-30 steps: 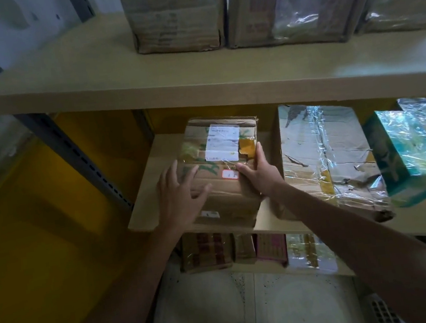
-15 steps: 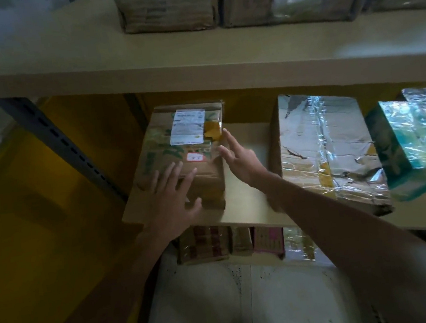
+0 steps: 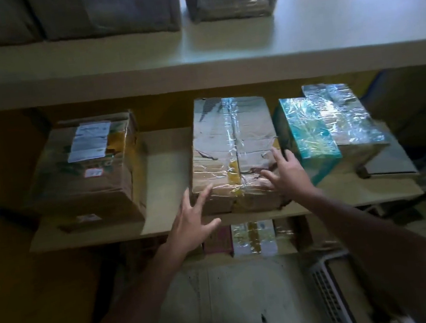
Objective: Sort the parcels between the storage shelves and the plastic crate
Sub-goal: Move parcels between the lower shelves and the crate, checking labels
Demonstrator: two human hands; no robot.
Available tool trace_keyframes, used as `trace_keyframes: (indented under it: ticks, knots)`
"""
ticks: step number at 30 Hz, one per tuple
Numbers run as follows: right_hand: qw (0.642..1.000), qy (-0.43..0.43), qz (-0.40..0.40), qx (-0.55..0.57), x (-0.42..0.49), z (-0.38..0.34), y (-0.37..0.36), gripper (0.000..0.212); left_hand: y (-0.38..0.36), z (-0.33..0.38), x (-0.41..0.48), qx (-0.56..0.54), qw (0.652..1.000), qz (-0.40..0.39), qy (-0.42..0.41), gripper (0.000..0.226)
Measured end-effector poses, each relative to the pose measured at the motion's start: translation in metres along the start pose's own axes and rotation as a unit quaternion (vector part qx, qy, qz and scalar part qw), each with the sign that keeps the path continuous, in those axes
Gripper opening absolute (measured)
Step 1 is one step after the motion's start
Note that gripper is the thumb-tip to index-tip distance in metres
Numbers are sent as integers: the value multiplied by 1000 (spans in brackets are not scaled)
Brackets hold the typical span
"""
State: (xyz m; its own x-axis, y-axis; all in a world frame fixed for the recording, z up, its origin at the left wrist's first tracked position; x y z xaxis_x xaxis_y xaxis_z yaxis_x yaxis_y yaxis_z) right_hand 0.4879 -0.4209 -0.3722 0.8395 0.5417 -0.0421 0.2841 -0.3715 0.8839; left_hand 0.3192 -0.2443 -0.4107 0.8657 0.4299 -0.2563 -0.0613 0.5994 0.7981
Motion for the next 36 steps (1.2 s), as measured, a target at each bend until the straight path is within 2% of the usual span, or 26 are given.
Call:
trace_keyframes:
  ticks: [3, 6, 11, 13, 15, 17, 19, 23, 26, 30, 33, 36]
  knots:
    - [999, 4, -17, 39, 2, 8, -14, 70, -12, -2, 1, -51, 997, 16, 52, 88]
    - [999, 7, -21, 40, 10, 10, -16, 70, -12, 1, 0, -77, 992, 56, 78, 84]
    - [988, 76, 21, 130, -2, 0, -5, 54, 7, 0, -22, -137, 968, 180, 107, 81]
    - [975, 75, 14, 210, -9, -4, -4, 57, 20, -4, -35, -160, 950, 242, 114, 90]
    - [967, 71, -3, 246, -12, -9, 1, 65, 32, -5, -43, -218, 930, 267, 130, 96]
    - [964, 87, -22, 251, -15, -18, 14, 70, 44, -8, -48, -310, 895, 270, 175, 88]
    - [964, 99, -30, 247, -15, -25, 29, 73, 54, -13, -51, -389, 853, 265, 227, 69]
    - [941, 114, -6, 320, -34, -44, 62, 75, 81, 9, -62, -484, 832, 228, 144, 54]
    - [923, 104, 77, 362, -55, -52, 85, 73, 103, 19, -75, -559, 785, 242, 109, 41]
    - [898, 134, 112, 405, -89, -77, 104, 93, 122, 25, -106, -604, 754, 241, 90, 47]
    - [883, 151, 128, 425, -110, -99, 121, 106, 141, 31, -135, -557, 764, 308, 103, 47]
    - [889, 193, 148, 387, -123, -115, 135, 100, 155, 36, -150, -517, 792, 320, 59, 43]
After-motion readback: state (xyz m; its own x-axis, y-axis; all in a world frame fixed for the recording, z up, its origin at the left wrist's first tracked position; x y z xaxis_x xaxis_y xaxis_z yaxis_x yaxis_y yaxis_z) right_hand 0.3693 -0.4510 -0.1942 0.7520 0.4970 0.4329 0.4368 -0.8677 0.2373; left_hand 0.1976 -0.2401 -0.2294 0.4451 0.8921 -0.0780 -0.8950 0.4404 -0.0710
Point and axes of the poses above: each hand's wrist, its own x-axis towards the middle knuckle, its own y-axis out of the back of the hand, z = x × y, the point moved 7 cm from there along x, towards the middle knuckle, and after that the axes turned 9 degrees about y, right-handed, at the moved point
